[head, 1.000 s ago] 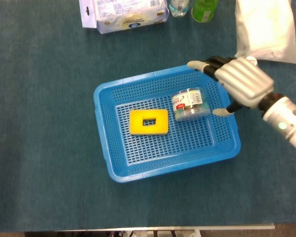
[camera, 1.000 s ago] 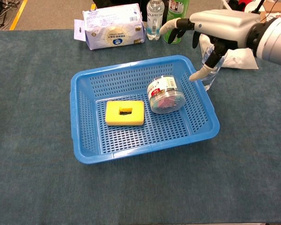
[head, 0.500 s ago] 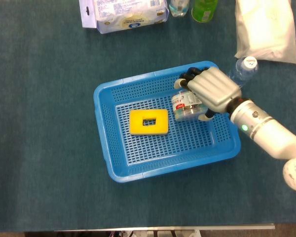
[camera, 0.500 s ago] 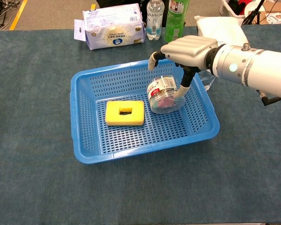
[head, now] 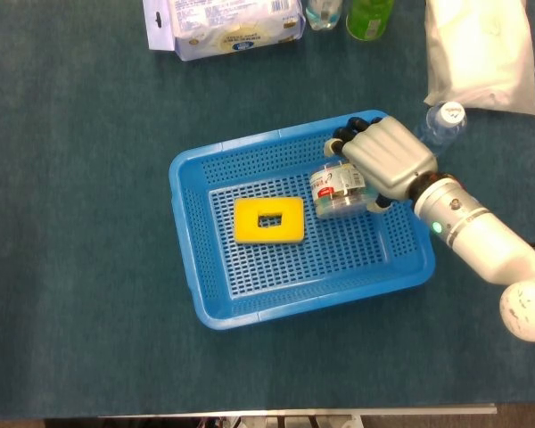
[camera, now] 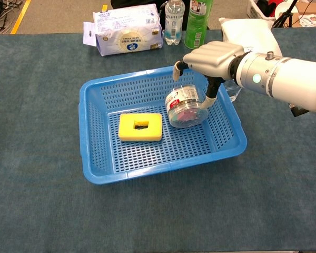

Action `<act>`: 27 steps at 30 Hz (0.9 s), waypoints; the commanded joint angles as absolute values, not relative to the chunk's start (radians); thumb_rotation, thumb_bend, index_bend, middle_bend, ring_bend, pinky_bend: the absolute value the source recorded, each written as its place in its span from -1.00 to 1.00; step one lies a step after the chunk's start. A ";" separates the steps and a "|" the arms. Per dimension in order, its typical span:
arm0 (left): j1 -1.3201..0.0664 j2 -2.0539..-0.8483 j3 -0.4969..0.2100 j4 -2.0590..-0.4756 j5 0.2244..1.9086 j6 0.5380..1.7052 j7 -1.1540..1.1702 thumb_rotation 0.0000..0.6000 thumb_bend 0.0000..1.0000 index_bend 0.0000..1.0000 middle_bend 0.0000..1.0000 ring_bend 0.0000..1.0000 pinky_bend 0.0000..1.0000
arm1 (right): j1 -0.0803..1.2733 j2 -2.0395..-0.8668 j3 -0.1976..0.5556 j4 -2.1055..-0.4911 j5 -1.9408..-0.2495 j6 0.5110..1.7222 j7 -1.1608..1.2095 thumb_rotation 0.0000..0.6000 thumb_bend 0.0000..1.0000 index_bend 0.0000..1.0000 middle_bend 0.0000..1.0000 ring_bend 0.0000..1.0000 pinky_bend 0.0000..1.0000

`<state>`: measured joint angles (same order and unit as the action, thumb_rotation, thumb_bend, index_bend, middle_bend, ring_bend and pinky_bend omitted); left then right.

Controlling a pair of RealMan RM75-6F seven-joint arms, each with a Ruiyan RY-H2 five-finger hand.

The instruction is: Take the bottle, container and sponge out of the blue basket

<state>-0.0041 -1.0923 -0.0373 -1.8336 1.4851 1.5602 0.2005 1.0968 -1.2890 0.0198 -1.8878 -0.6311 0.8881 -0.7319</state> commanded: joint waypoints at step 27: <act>-0.004 -1.080 -0.037 -1.812 1.480 1.557 0.160 1.00 -0.21 -0.25 -0.42 -0.66 -0.67 | 1.188 -1.399 -0.016 -1.860 -0.475 0.934 -0.807 1.00 -1.00 -0.30 -0.39 -0.56 -0.18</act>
<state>-0.0037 -1.0804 -0.0366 -1.8117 1.4804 1.5574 0.1602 1.1882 -1.3973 -0.0157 -1.8604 -0.4714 0.9342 -0.8084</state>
